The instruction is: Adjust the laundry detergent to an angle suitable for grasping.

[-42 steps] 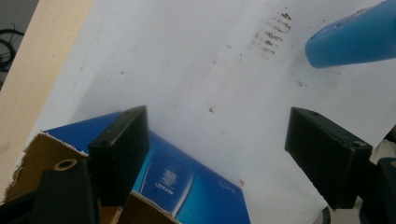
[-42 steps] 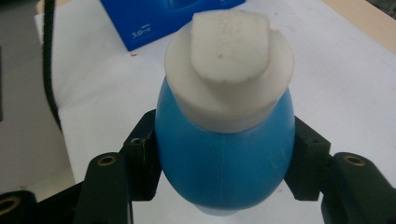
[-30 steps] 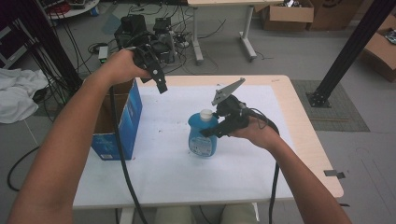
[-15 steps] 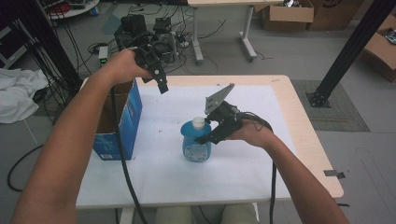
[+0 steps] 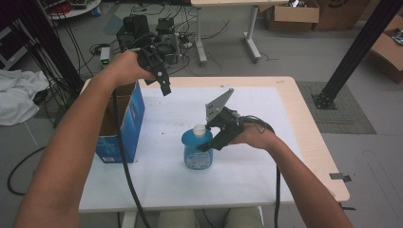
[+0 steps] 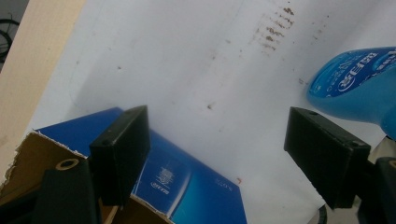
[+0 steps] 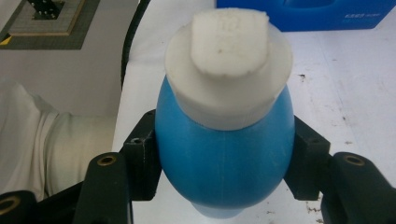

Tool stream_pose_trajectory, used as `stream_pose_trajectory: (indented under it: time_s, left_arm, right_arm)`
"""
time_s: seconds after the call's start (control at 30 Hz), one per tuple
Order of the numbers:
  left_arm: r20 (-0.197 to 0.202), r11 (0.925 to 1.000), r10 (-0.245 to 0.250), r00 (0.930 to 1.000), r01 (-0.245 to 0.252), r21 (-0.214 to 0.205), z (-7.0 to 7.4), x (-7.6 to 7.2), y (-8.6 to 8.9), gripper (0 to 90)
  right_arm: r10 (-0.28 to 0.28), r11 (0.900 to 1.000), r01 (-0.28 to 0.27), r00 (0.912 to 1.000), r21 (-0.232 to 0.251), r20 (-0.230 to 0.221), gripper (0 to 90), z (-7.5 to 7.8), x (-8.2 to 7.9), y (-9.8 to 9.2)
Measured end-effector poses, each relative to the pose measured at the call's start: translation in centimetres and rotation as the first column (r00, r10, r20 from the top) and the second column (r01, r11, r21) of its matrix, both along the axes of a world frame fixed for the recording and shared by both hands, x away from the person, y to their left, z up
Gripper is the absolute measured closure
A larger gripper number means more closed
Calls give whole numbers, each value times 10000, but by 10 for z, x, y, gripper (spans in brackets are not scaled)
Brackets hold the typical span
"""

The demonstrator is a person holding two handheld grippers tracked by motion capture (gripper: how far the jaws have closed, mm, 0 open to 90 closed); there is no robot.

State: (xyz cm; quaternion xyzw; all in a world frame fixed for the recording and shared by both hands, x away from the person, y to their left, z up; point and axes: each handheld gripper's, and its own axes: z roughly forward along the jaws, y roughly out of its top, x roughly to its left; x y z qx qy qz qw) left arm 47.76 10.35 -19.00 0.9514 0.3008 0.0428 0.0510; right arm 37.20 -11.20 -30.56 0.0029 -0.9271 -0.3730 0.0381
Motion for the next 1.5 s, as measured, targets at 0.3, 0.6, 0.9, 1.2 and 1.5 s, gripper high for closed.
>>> stream_pose_trajectory:
  time_s: [0.3,0.6,0.9,1.2,1.5]
  left_arm:
    - [-87,10000,92,9999,-92,14,-5,1,2,233]
    - [-109,10000,52,9999,-53,-18,-7,3,-1,233]
    - [-92,10000,2,10000,-2,-5,-6,2,-4,233]
    - [-53,10000,-1,10000,0,-76,-6,1,-5,232]
    - [-25,10000,-27,10000,27,-94,-6,0,-7,233]
  right_arm:
    - [240,9995,-240,9997,228,-17,406,-5,5,3]
    - [267,9996,-265,9994,130,-218,405,-14,9,-1]
    - [368,9993,-367,9992,73,-124,399,-14,8,-2]
    - [-471,9940,565,9939,940,-1000,243,5,9,-18]
    - [-1549,9831,1612,9851,871,-748,182,32,11,-57]
